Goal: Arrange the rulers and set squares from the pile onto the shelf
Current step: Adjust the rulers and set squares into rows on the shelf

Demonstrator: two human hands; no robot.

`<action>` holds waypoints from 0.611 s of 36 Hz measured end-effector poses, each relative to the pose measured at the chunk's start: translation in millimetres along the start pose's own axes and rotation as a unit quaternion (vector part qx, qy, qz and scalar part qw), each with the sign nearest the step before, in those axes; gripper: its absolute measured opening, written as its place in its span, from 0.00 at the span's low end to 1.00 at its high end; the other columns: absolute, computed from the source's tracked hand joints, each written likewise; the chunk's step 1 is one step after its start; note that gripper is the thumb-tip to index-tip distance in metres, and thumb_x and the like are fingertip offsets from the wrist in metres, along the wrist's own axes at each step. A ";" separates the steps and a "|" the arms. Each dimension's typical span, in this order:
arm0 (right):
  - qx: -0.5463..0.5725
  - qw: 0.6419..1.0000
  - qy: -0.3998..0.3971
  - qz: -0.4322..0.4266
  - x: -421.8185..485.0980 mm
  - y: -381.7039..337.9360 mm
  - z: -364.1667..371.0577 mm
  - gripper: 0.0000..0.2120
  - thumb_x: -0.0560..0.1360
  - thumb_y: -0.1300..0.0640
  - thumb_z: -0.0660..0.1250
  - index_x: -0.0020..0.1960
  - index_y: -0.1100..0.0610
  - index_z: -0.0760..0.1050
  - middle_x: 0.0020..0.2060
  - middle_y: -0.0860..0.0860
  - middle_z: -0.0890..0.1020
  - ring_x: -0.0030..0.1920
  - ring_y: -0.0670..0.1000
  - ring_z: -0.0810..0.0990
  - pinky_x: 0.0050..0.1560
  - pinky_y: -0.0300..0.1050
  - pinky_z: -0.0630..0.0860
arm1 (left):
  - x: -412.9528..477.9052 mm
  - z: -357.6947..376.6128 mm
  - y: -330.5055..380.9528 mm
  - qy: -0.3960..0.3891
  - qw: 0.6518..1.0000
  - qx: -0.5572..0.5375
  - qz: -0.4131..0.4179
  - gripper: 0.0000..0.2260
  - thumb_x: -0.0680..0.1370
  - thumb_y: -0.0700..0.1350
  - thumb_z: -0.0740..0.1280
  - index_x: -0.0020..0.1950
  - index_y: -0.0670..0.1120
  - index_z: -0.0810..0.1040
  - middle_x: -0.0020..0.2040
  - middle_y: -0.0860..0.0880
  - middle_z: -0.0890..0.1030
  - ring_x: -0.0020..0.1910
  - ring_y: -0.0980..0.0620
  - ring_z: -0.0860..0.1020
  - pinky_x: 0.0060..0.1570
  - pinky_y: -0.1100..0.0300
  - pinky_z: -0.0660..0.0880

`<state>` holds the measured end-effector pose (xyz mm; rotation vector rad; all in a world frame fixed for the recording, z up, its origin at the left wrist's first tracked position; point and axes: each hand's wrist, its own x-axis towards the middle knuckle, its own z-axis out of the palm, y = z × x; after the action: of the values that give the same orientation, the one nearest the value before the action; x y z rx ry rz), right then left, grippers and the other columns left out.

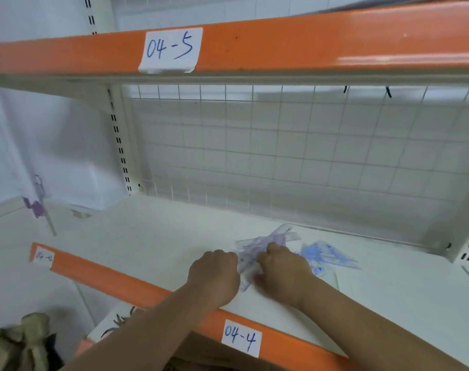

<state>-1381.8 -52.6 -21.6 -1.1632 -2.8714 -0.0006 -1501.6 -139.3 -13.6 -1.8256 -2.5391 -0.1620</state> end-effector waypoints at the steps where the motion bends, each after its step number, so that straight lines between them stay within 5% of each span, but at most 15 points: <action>1: -0.002 1.000 -0.001 0.000 1.7 -1.8 0.6 0.20 0.77 0.48 0.58 0.67 0.53 0.70 0.60 0.54 0.72 0.61 0.55 0.72 0.51 0.48 0.73 | 1.6 0.5 -1.5 0.003 1.000 -0.001 -0.002 0.11 0.80 0.48 0.59 0.59 0.45 0.74 0.57 0.46 0.76 0.57 0.47 0.74 0.48 0.58 0.69; 9: -0.122 0.991 0.007 -0.058 5.0 -4.9 3.4 0.16 0.80 0.53 0.54 0.61 0.57 0.75 0.58 0.57 0.77 0.59 0.57 0.73 0.50 0.47 0.67 | 10.1 3.4 -7.0 0.001 1.000 -0.001 -0.013 0.11 0.81 0.50 0.58 0.58 0.45 0.73 0.56 0.47 0.76 0.56 0.47 0.74 0.44 0.59 0.66; 15: -0.184 0.977 0.022 -0.102 7.4 -3.1 2.6 0.15 0.80 0.54 0.54 0.59 0.58 0.76 0.56 0.57 0.79 0.57 0.58 0.74 0.60 0.50 0.65 | 13.2 1.2 -5.0 -0.008 1.000 0.005 -0.006 0.10 0.80 0.46 0.60 0.59 0.46 0.73 0.57 0.46 0.76 0.56 0.47 0.75 0.44 0.60 0.67; 22: -0.183 0.971 0.006 -0.153 -0.2 -1.3 -4.3 0.15 0.81 0.55 0.52 0.56 0.59 0.76 0.54 0.58 0.80 0.56 0.58 0.74 0.58 0.50 0.63 | 12.3 -1.0 -5.7 -0.010 1.000 0.001 -0.007 0.10 0.79 0.43 0.61 0.60 0.46 0.74 0.56 0.47 0.76 0.56 0.48 0.75 0.44 0.60 0.68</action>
<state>-1382.4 -53.8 -17.3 -0.7329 -3.0902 -0.5662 -1511.0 -129.6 -12.2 -1.8171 -2.5657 -0.1418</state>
